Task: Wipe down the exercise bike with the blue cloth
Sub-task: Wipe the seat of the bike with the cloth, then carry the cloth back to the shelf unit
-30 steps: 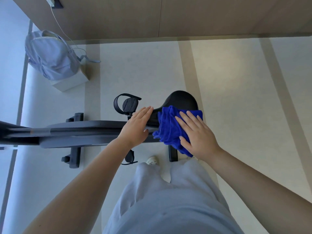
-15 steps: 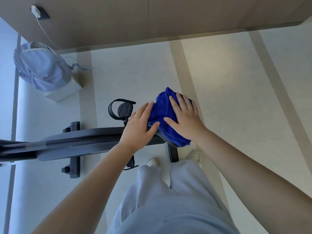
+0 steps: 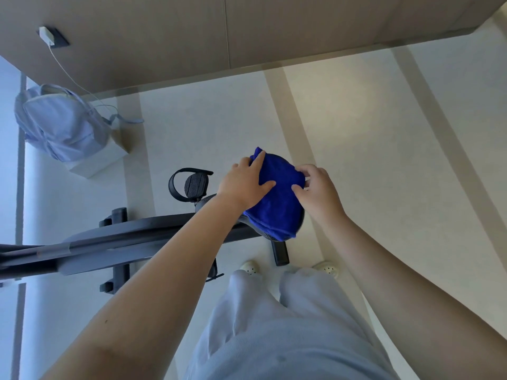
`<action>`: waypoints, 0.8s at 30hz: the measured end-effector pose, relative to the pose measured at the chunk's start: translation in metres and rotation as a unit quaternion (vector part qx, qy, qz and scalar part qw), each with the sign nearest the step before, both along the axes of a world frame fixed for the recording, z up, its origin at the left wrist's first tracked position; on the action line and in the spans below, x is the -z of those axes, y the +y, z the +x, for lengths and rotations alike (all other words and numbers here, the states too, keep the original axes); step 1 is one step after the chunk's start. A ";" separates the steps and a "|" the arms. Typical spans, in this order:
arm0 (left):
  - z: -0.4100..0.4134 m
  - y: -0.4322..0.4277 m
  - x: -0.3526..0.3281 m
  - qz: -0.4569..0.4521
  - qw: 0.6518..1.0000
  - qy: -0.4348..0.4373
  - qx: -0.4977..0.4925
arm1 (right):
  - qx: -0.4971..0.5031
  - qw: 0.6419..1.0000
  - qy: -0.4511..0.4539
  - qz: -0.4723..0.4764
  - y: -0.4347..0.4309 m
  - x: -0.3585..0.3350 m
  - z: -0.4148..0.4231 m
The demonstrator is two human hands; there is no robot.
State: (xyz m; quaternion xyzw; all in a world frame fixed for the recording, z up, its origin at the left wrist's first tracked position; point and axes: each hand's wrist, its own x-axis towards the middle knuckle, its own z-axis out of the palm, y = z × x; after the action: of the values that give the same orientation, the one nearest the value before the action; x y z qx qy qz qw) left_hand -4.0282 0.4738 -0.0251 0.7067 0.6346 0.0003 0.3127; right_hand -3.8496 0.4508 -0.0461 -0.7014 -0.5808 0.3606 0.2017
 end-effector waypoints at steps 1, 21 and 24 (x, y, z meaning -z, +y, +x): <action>0.002 -0.001 0.000 0.001 1.000 0.009 -0.004 | 0.002 1.000 0.004 -0.007 0.002 0.000 0.000; 0.130 0.034 -0.142 0.117 0.970 -0.215 -0.015 | 0.017 0.985 0.047 0.165 0.032 -0.128 0.133; 0.190 0.045 -0.172 0.139 0.964 -0.224 0.035 | 0.038 0.980 -0.004 0.196 0.027 -0.159 0.189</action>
State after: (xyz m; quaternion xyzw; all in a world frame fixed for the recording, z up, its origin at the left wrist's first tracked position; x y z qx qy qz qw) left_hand -3.8385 0.5189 0.1471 0.7468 0.5171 0.2356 0.3455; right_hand -3.6604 0.4781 0.1130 -0.6711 -0.6141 0.2290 0.3466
